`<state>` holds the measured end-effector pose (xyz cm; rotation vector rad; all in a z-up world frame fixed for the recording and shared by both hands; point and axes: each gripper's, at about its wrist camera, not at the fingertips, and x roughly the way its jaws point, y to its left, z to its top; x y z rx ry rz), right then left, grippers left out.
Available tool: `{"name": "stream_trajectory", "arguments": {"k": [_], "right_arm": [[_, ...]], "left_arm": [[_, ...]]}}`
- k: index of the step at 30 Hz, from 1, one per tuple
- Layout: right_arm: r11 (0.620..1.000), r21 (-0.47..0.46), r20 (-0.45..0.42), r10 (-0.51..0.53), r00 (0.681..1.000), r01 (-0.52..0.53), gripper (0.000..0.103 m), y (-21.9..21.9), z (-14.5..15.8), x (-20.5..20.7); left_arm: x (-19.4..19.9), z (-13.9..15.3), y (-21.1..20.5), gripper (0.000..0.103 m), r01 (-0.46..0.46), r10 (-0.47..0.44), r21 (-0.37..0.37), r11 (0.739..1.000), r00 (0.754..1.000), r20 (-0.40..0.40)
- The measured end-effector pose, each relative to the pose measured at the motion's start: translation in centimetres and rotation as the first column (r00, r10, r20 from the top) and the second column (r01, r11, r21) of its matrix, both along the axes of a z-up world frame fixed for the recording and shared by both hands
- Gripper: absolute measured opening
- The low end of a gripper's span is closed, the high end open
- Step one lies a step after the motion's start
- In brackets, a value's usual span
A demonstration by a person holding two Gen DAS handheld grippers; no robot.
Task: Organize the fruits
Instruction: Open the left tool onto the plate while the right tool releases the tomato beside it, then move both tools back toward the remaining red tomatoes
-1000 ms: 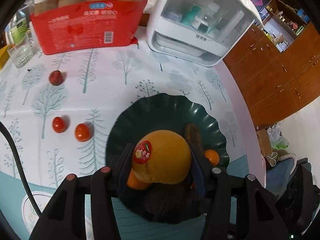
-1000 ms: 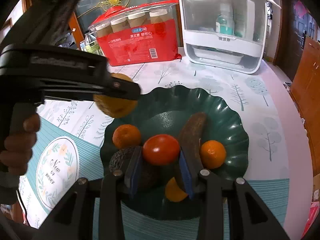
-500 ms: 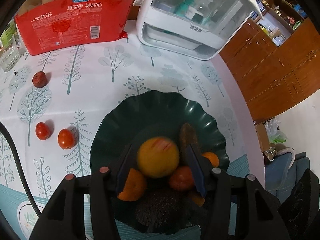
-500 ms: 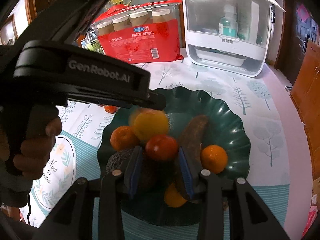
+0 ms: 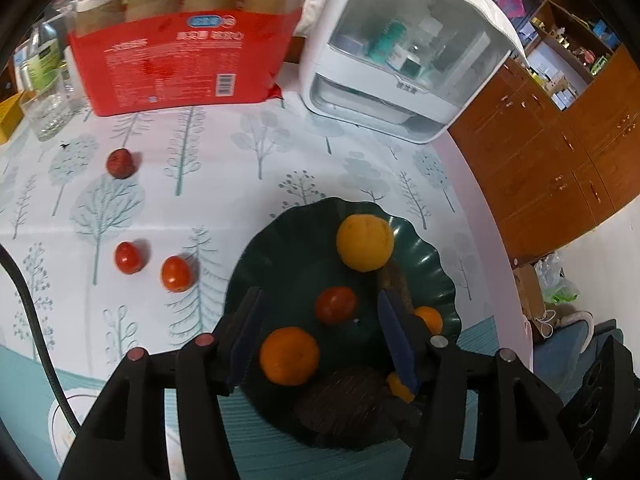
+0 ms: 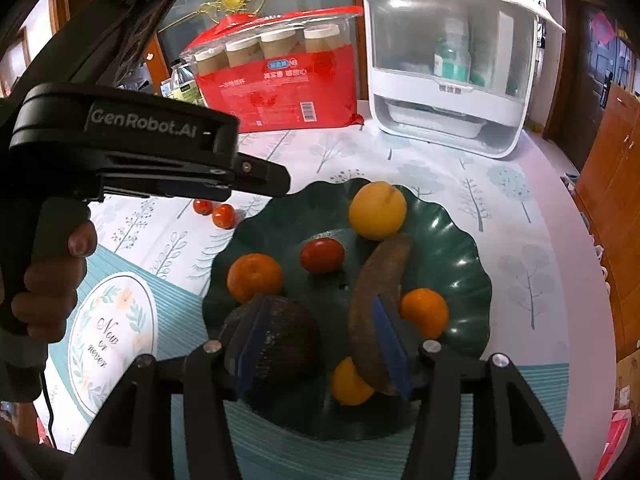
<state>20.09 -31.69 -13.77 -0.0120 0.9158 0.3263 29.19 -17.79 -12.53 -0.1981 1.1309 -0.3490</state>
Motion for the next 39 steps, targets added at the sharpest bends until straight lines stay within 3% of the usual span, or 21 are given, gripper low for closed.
{"name": "stream_trajectory", "arguments": {"k": [19,31,39], "right_arm": [[1.000,-0.009,-0.001,0.000,1.000,0.000,0.057,5.1,2.0,-3.7],[0.997,0.029,-0.008,-0.076,0.997,0.076,0.057,11.2,2.3,-5.9],[0.982,0.063,0.024,-0.179,0.984,0.177,0.057,15.5,2.9,-6.6]], "left_arm": [[-6.1,1.7,10.0,0.063,-0.109,0.109,0.019,0.994,0.994,0.004],[-8.2,3.7,18.4,0.070,-0.109,0.108,0.050,0.993,0.994,0.028],[-7.5,4.7,23.5,0.074,-0.069,0.064,0.083,0.994,0.996,0.057]]}}
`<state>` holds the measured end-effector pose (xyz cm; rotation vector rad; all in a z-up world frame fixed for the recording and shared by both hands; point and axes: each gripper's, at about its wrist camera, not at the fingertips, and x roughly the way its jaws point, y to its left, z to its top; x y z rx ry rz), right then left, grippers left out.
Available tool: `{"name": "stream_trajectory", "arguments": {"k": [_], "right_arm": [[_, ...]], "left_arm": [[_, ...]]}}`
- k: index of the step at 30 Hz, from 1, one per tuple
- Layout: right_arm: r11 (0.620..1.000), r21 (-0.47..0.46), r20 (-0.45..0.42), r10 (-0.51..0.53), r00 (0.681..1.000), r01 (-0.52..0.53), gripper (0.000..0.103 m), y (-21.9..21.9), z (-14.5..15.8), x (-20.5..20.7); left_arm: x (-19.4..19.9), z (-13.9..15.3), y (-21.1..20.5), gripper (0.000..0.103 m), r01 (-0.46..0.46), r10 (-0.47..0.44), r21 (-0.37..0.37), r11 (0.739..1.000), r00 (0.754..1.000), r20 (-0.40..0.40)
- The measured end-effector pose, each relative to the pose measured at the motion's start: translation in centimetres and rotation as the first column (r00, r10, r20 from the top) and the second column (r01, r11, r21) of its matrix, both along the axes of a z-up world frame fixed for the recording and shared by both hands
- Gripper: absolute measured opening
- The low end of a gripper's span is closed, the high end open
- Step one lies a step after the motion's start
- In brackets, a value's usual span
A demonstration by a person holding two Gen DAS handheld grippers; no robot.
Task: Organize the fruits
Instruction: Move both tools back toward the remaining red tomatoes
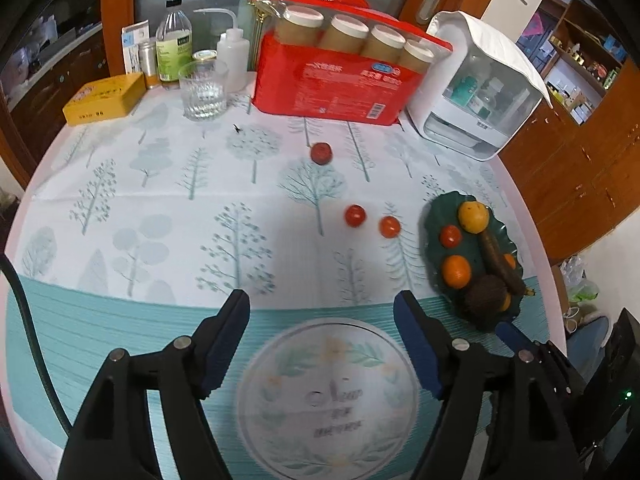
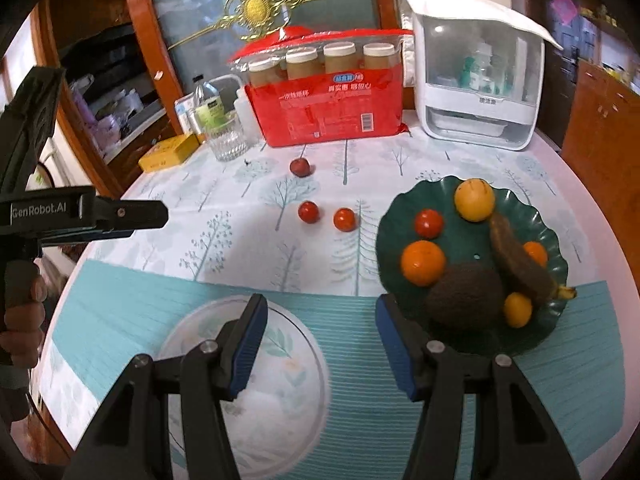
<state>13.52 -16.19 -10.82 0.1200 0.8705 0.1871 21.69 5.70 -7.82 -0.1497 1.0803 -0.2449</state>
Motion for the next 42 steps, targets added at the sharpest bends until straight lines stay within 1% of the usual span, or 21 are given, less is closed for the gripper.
{"name": "stream_trajectory", "arguments": {"k": [5,10,13,18,21,26,31,35,40,42], "right_arm": [[0.996,0.015,0.034,-0.086,0.996,0.085,0.057,1.7,0.3,0.4],[0.989,0.013,0.071,-0.147,0.987,0.147,0.057,3.0,0.3,2.1],[0.983,-0.021,0.097,-0.177,0.979,0.180,0.057,3.5,0.1,3.5],[0.971,-0.072,0.140,-0.216,0.966,0.228,0.057,3.9,-0.9,5.5],[0.969,-0.091,0.137,-0.215,0.967,0.228,0.057,4.0,-1.9,7.0],[0.965,-0.123,0.139,-0.214,0.967,0.231,0.057,4.3,-3.5,9.4],[0.961,-0.146,0.121,-0.217,0.969,0.233,0.056,4.1,-4.8,11.5],[0.957,-0.199,0.114,-0.193,0.975,0.212,0.056,4.5,-5.8,12.5],[0.958,-0.231,0.088,-0.156,0.984,0.172,0.055,5.2,-6.8,13.1],[0.957,-0.242,0.083,-0.147,0.986,0.163,0.052,5.5,-7.1,13.4]], "left_arm": [[1.9,0.5,1.9,0.077,0.035,-0.035,0.012,0.999,0.999,0.015],[4.8,0.8,2.6,0.077,0.043,-0.044,0.017,0.999,0.998,0.033],[6.7,0.7,2.8,0.078,0.037,-0.038,0.016,0.999,0.998,0.040],[10.4,-0.5,2.9,0.078,0.004,-0.005,0.015,1.000,0.999,0.047],[12.7,-1.5,2.9,0.078,-0.026,0.026,0.018,0.999,0.999,0.041],[16.2,-3.0,2.7,0.078,-0.042,0.041,0.005,0.999,0.998,0.038],[19.3,-4.1,1.5,0.078,-0.027,0.027,0.002,1.000,0.998,0.061],[21.5,-5.3,0.3,0.078,-0.010,0.011,-0.002,1.000,0.997,0.082],[22.6,-6.9,-1.2,0.077,0.021,-0.019,-0.026,0.999,0.996,0.088],[23.0,-7.9,-1.9,0.077,0.042,-0.039,-0.040,0.998,0.996,0.079]]}}
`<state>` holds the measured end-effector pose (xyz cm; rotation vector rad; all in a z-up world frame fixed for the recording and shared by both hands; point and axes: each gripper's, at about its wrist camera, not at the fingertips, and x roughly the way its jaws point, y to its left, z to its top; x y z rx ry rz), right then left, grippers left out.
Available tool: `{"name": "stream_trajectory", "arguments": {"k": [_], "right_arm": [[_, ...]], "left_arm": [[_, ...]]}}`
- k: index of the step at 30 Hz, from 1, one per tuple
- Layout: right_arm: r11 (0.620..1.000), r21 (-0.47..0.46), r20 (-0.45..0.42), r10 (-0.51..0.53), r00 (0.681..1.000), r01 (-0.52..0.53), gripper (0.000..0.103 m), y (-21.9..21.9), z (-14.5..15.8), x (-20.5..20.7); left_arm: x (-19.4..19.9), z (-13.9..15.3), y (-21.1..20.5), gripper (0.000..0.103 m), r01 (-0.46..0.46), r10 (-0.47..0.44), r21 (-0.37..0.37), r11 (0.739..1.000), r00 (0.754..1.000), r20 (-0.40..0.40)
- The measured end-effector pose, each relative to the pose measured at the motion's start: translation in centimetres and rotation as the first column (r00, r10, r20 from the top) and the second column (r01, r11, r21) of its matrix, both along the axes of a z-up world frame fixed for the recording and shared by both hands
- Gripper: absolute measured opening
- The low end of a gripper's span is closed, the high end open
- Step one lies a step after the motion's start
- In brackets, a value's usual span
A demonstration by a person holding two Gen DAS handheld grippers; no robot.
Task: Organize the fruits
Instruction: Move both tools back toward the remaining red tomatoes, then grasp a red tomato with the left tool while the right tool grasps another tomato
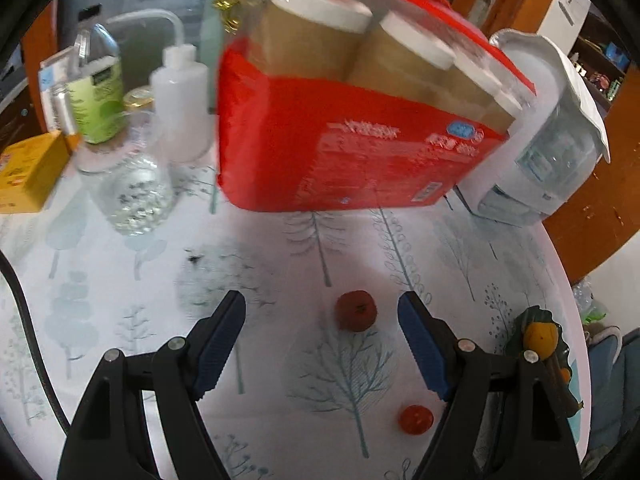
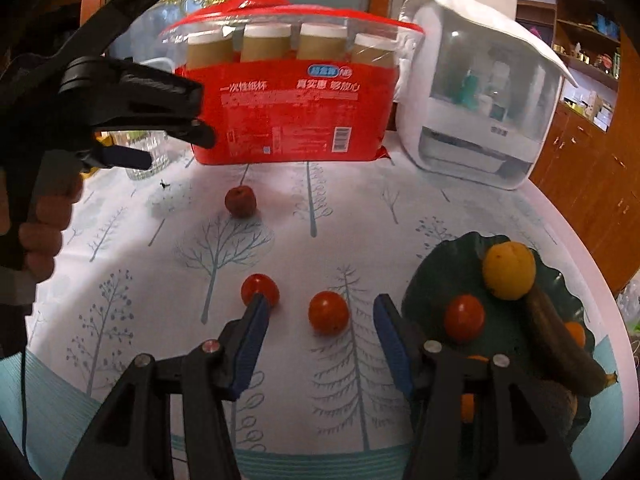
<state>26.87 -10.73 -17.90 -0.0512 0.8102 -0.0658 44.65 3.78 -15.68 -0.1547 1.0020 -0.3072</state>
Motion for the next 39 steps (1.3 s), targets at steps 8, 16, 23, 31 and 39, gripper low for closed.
{"name": "stream_trajectory", "arguments": {"k": [8,16,23,31,39], "right_arm": [[0.999,-0.042,-0.035,0.006,0.999,-0.008,0.046,0.3,-1.2,1.1],[1.000,-0.015,-0.072,0.000,0.997,-0.001,0.039,-0.4,-2.1,2.1],[1.000,-0.018,-0.095,0.012,0.995,-0.014,0.037,-0.2,-2.8,2.5],[1.000,0.001,-0.122,0.021,0.992,-0.021,0.028,-0.5,-3.6,2.9],[0.999,0.025,-0.126,0.025,0.992,-0.022,0.027,-0.9,-3.6,2.7]], "left_arm": [[0.7,-2.3,-2.3,0.066,0.069,-0.069,-0.010,0.998,0.998,-0.010],[1.5,-3.6,-4.3,0.052,0.118,-0.118,0.015,0.993,0.993,-0.014],[1.7,-4.2,-6.0,0.039,0.155,-0.156,0.087,0.984,0.988,0.003],[1.9,-5.5,-6.3,0.033,0.145,-0.143,0.119,0.982,0.989,-0.024],[1.2,-5.8,-6.7,0.032,0.138,-0.136,0.127,0.982,0.990,-0.026]]}}
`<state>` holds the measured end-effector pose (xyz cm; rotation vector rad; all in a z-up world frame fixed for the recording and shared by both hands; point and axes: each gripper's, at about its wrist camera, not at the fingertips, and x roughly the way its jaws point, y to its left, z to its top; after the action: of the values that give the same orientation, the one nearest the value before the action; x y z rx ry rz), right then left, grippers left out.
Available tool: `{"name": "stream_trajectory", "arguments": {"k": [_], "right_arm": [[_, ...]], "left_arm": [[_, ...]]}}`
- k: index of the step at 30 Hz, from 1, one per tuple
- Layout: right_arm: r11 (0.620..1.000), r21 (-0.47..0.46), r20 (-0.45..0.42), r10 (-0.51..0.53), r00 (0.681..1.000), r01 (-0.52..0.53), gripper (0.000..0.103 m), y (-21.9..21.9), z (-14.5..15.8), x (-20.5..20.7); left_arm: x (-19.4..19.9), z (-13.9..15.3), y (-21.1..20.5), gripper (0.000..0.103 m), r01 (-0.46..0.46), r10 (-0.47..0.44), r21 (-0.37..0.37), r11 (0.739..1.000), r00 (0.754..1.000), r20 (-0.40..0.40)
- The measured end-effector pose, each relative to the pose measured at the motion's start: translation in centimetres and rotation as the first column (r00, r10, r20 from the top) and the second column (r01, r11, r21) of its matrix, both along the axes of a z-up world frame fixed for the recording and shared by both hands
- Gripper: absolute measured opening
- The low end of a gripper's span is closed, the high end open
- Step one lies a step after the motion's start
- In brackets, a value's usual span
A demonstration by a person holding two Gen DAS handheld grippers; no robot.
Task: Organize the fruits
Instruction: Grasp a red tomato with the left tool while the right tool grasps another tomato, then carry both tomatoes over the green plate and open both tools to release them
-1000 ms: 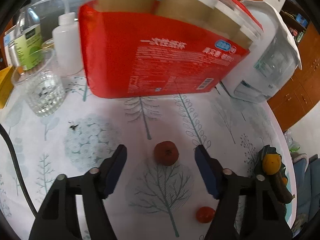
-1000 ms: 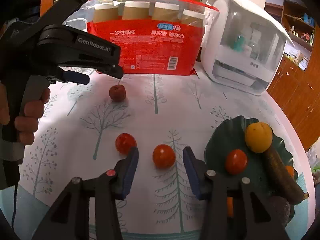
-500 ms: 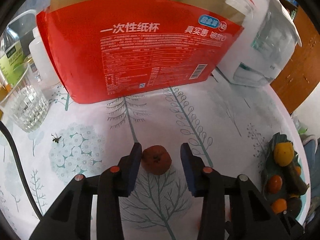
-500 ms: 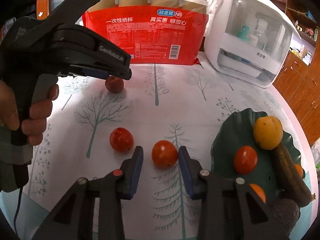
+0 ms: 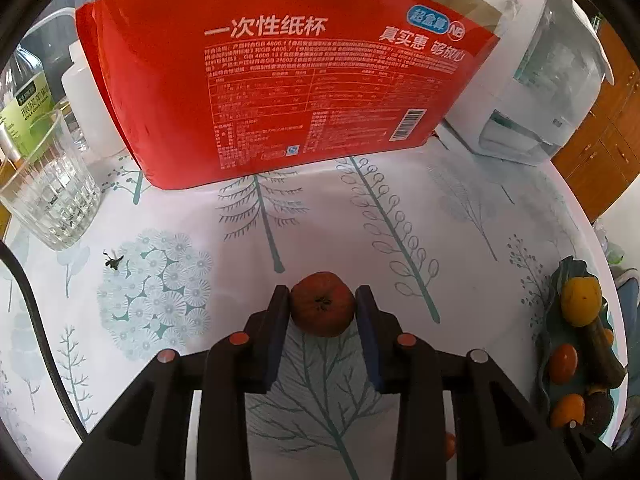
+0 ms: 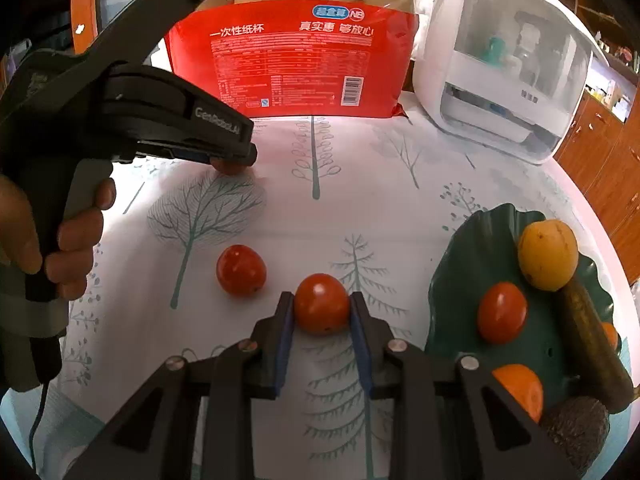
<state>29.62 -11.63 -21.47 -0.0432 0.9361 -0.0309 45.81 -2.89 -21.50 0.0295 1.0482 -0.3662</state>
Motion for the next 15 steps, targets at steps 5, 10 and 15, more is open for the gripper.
{"name": "stream_trajectory", "arguments": {"k": [5,10,15], "right_arm": [[1.000,0.021,0.006,-0.016,1.000,0.016,0.027,-0.7,0.3,-0.4],[0.999,0.039,0.030,-0.036,0.999,0.035,0.027,-1.5,1.5,-1.3],[0.997,0.053,0.064,-0.060,0.996,0.057,0.027,-2.7,3.3,-2.6]], "left_arm": [[-1.2,1.7,-0.3,0.032,0.019,-0.019,-0.001,1.000,1.000,0.024],[-3.4,3.8,-1.3,0.032,0.045,-0.044,-0.011,0.999,0.998,0.044],[-5.9,5.3,-3.1,0.032,0.083,-0.081,-0.031,0.996,0.996,0.044]]}}
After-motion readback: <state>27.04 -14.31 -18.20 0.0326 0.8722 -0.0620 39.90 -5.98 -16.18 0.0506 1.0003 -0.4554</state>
